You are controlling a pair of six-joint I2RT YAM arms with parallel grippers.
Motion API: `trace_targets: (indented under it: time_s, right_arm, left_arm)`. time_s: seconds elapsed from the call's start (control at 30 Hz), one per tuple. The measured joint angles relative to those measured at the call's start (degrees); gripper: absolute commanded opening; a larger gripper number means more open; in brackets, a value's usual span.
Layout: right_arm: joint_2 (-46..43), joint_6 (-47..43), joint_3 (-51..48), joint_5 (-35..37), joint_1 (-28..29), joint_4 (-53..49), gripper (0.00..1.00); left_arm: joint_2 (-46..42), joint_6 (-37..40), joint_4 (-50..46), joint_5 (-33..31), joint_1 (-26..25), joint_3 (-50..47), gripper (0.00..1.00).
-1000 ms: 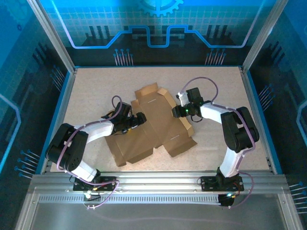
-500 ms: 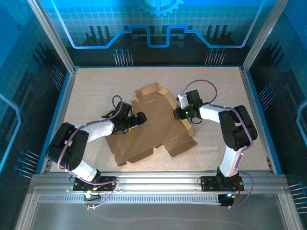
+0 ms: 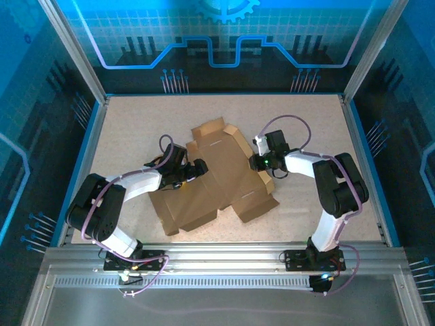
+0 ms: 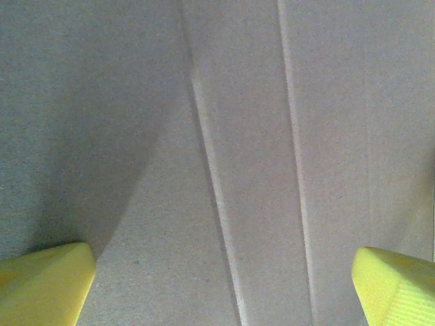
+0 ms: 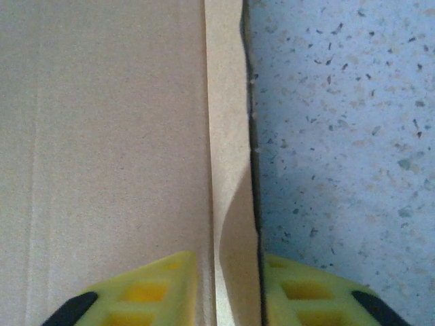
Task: Fold the paper box
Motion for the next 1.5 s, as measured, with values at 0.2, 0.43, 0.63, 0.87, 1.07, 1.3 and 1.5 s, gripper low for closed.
trace_targets:
  time_s: [0.2, 0.43, 0.63, 0.87, 1.07, 1.3, 1.5]
  right_arm:
    - [0.0, 0.3, 0.0, 0.2, 0.0, 0.0, 0.00]
    - [-0.4, 0.0, 0.2, 0.7, 0.2, -0.9, 0.00]
    - [-1.8, -0.9, 4.6, 7.8, 3.7, -6.4, 0.00]
    - [-3.5, -6.2, 11.6, 18.6, 6.0, -12.1, 0.00]
    - [-3.5, -12.5, 14.8, 23.1, 6.0, -14.4, 0.00]
    - [-3.8, -19.6, 16.8, 27.5, 8.2, -14.9, 0.00]
    - [-6.6, -24.5, 16.7, 36.3, 14.3, -12.8, 0.00]
  left_arm:
    - [0.0, 0.0, 0.0, 0.0, 0.0, 0.0, 0.99]
    - [0.1, 0.0, 0.1, 0.1, 0.0, 0.1, 0.99]
    - [-1.0, 0.0, -0.7, 0.0, 0.0, 0.0, 0.99]
    - [-3.0, 0.0, -2.7, 0.1, 0.0, 0.0, 0.99]
    - [-2.3, -1.1, -1.2, 1.6, 0.0, -2.4, 0.72]
    - [0.8, -3.1, 3.4, 2.7, -0.1, -3.2, 0.53]
    - [3.0, -4.7, 9.3, 4.5, 0.0, -3.4, 0.53]
